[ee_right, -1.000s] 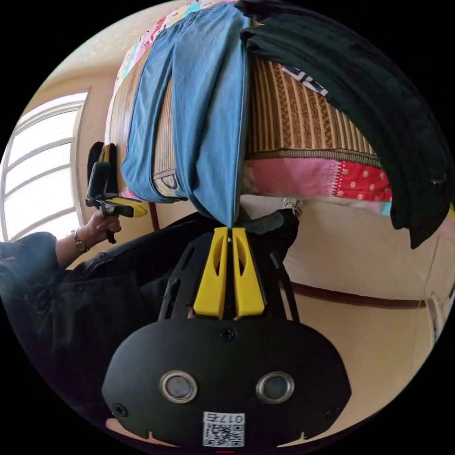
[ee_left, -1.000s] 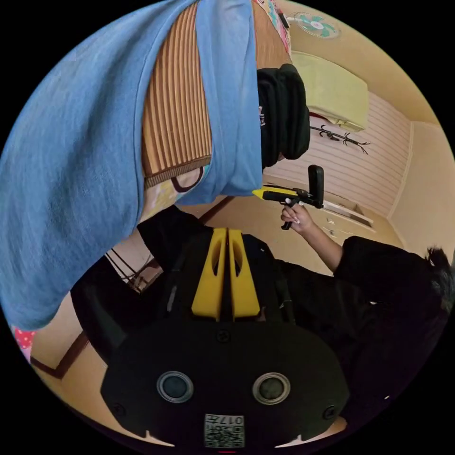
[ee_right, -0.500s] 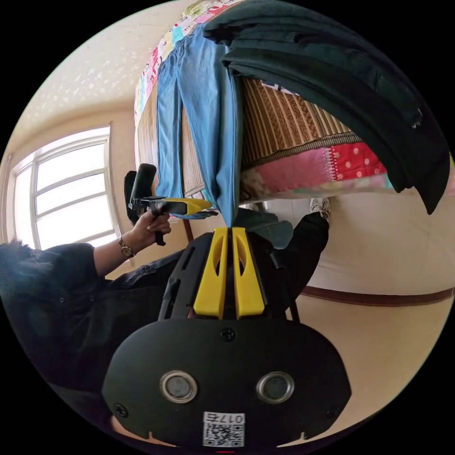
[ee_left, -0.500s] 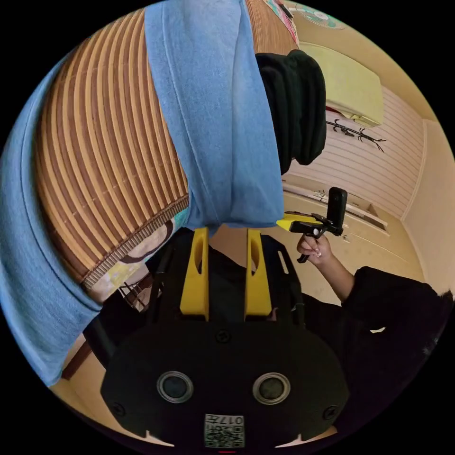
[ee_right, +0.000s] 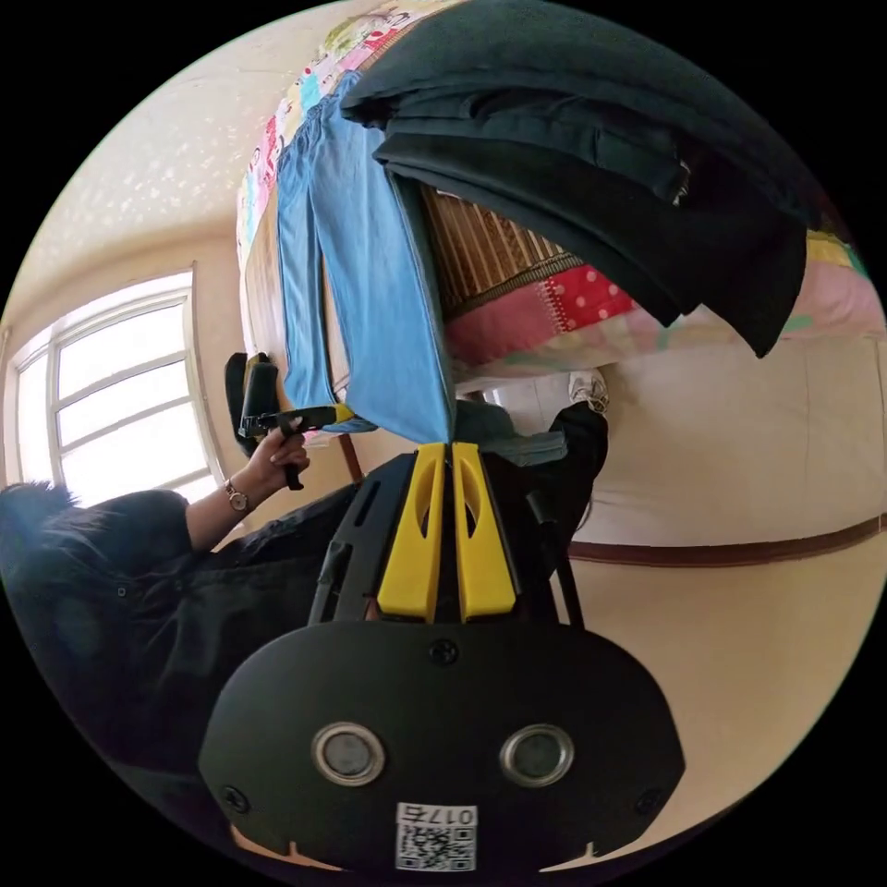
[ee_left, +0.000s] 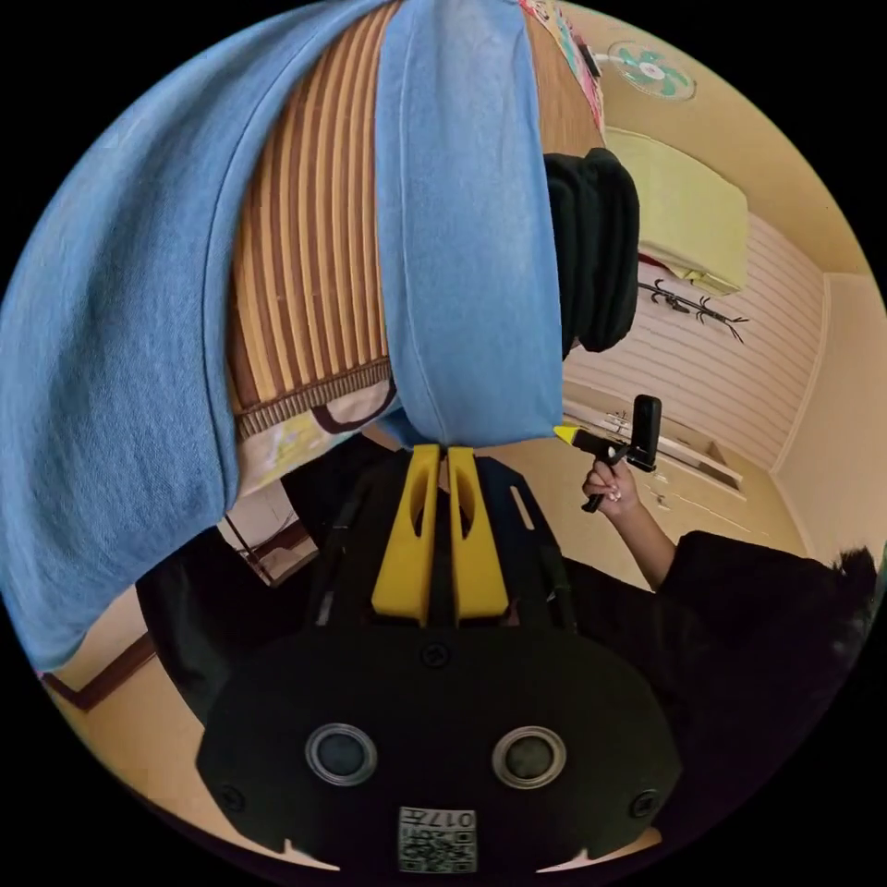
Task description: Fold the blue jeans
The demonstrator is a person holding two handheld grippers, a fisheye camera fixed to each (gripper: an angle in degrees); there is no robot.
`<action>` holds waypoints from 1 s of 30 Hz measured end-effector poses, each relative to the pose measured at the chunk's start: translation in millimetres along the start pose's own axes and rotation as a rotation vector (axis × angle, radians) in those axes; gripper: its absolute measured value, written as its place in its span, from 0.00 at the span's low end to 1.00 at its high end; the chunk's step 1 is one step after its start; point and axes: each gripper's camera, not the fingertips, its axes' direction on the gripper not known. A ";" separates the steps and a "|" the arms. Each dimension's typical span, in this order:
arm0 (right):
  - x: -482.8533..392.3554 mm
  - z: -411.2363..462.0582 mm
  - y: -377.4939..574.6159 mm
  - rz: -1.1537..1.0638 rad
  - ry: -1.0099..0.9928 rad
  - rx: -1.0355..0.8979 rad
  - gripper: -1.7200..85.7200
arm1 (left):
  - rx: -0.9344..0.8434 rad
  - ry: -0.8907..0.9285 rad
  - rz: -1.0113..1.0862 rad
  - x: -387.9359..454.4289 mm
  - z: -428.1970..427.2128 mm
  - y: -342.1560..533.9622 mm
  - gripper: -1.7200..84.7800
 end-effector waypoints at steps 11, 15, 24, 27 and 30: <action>-62.7 31.0 14.1 -0.179 -0.018 -0.037 0.04 | 0.081 -0.180 0.232 156.1 17.9 -7.4 0.20; -80.5 48.8 13.6 -0.245 -0.109 -0.064 0.04 | -0.037 -0.229 0.199 173.5 65.3 -28.9 0.16; -105.7 -14.5 -57.9 -0.553 -0.046 -0.193 0.08 | 0.073 -0.167 0.191 166.4 50.7 3.9 0.01; -121.2 -49.8 -148.4 -0.520 -0.020 -0.011 0.15 | 0.130 -0.112 0.185 165.6 36.7 17.3 0.01; -143.8 -41.6 -257.6 -0.456 0.012 0.084 0.20 | 0.167 -0.085 0.174 165.1 30.5 26.3 0.01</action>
